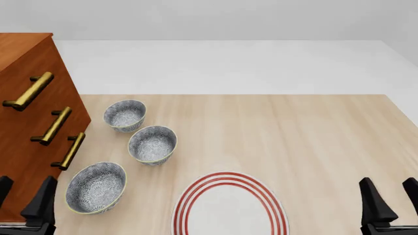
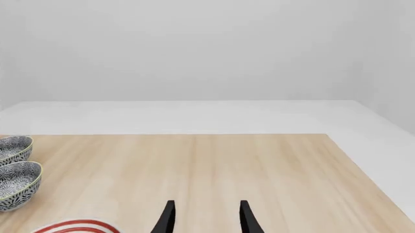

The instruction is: Pick up the bowl and put it in the middle on the plate.

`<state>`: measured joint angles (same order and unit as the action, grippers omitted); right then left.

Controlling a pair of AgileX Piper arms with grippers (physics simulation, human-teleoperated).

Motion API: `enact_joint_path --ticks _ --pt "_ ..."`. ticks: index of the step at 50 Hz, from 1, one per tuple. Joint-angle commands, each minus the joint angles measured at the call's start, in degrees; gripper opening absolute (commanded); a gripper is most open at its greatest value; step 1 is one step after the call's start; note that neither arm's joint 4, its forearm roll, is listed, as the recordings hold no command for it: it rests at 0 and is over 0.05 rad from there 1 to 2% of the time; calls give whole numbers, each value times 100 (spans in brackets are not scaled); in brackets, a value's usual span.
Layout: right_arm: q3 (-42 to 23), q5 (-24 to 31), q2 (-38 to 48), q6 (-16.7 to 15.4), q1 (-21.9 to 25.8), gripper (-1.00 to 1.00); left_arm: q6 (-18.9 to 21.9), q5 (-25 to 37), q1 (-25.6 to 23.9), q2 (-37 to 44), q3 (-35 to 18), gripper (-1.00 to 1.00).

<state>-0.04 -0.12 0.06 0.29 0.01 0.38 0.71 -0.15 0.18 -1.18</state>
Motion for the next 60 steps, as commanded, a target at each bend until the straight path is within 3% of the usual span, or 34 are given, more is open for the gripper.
enact_joint_path --ticks 1,3,9,17,33,41,48,49,50,51,52,55,60 --pt "-6 -23 16 100 27 100 -58 -181 92 179 74 100" --pt "-8 -27 7 170 24 100 -94 40 -93 18 -62 100" --pt "-16 -53 0 177 82 100 -310 19 4 267 -280 100" --pt "-4 -93 -4 171 136 100 -575 1563 -367 99 -1658 100" --pt "1 -40 -4 137 208 100 -238 2171 -1370 1583 -3277 100" --pt "0 110 2 -11 199 100 213 2163 -1759 2101 -3519 100" --pt "0 69 -2 12 256 100 153 1964 -1900 2674 -3522 100" --pt "0 92 0 -26 250 100 429 1944 -1761 2745 -3473 100" --pt "0 112 2 -81 240 100 432 1840 -1887 2795 -3442 100" --pt "0 93 0 -47 272 100 222 1875 -1742 3108 -3438 100" --pt "0 88 0 -66 288 100 -51 1819 -1945 3291 -3470 100" --pt "0 67 -2 -57 276 100 545 1575 -2184 3505 -3398 100" --pt "0 58 -2 -63 314 100 517 1388 -2226 3984 -3485 100"
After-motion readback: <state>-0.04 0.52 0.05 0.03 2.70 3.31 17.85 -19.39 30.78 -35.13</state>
